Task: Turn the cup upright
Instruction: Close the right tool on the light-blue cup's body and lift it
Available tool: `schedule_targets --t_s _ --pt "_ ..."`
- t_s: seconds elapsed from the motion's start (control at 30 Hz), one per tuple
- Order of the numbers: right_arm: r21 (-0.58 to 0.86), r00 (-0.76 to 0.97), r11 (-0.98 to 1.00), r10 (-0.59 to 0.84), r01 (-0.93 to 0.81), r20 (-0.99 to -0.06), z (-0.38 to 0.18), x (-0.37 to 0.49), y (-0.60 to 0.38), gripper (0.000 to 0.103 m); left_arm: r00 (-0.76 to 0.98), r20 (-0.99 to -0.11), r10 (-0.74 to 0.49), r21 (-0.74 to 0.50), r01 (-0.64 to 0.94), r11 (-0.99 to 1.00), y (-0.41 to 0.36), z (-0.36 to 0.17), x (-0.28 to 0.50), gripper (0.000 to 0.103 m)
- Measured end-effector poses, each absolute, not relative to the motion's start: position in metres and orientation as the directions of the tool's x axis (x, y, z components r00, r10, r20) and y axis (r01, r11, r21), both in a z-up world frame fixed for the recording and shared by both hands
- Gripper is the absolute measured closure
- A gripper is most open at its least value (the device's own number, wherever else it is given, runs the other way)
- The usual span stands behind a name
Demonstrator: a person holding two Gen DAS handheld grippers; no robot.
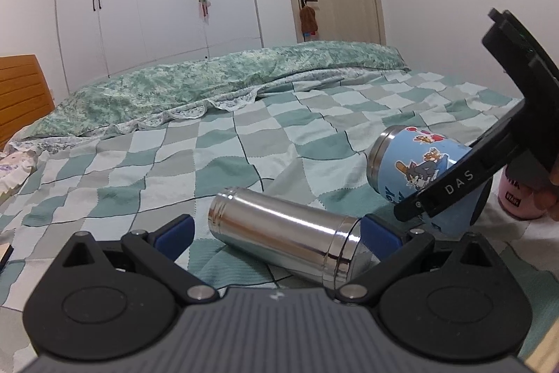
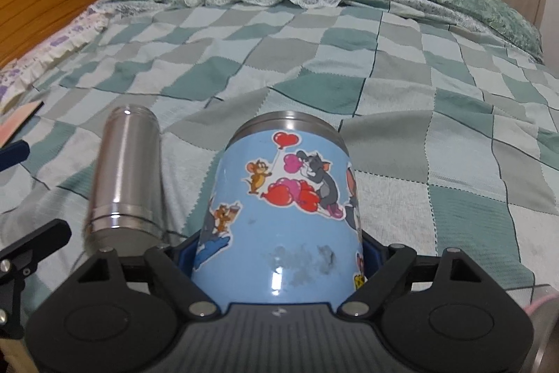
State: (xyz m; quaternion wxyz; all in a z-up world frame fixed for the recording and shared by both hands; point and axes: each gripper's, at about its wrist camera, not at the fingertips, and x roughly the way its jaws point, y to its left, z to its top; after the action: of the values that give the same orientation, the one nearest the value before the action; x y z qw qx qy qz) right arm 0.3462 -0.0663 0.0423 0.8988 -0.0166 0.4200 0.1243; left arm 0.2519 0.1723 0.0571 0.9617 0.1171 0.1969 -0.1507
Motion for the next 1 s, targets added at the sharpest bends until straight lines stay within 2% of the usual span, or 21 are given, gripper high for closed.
schedule_targets --t_s 0.4,0.67,1.0 --pt "0.126 0.647 0.955 0.276 -0.269 -0.711 0.071 0.265 -0.072 0.018 0.896 -0.385 -0.222 0.152 0.299 0.942 0.174 0.081 0.190 0.000" --pt "0.164 0.633 0.954 0.291 -0.253 -0.718 0.058 0.210 -0.074 0.018 0.889 -0.407 -0.212 0.129 0.285 0.950 0.169 0.077 0.145 0.000" --pt "0.224 0.617 0.964 0.263 -0.141 -0.742 0.031 0.183 -0.082 0.018 0.869 -0.455 -0.193 0.090 0.260 0.961 0.162 0.062 0.111 0.000"
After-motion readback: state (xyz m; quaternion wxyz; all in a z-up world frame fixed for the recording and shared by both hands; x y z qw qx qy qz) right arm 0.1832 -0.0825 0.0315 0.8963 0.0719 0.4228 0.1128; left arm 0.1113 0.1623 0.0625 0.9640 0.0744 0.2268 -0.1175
